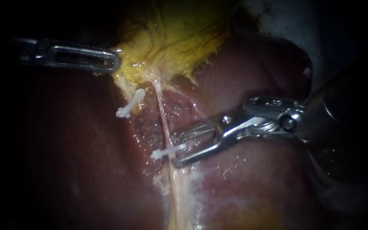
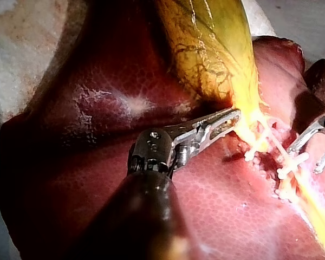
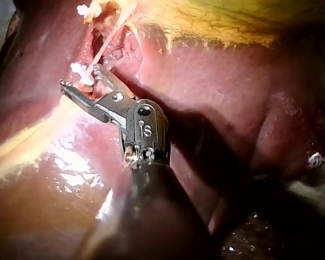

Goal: Going back first clip right tube

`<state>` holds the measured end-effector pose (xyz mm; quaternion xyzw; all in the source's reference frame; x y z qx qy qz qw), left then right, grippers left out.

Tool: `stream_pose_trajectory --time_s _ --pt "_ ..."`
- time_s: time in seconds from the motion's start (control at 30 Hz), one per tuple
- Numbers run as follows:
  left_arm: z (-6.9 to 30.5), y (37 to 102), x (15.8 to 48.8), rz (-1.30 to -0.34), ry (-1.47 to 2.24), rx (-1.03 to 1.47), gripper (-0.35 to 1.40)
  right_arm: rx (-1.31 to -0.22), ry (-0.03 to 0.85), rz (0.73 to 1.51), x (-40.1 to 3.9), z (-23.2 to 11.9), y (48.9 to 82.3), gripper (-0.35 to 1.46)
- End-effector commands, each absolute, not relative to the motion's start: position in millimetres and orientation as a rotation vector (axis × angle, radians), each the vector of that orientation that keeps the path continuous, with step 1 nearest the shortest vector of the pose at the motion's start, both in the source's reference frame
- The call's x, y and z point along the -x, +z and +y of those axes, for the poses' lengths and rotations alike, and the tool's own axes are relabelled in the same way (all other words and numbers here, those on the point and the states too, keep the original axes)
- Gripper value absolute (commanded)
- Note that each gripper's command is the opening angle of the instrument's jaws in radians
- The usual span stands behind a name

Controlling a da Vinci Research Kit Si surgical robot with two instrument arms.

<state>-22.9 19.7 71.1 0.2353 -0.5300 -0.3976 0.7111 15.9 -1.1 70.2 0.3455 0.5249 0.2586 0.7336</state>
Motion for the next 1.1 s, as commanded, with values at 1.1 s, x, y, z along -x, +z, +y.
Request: stream_pose_trajectory --time_s 1.1 --pt "19.4 72.4 23.4 -1.177 -0.878 -0.507 -0.35 -0.331 0.29 1.085 -5.7 -0.8 62.9 0.6"
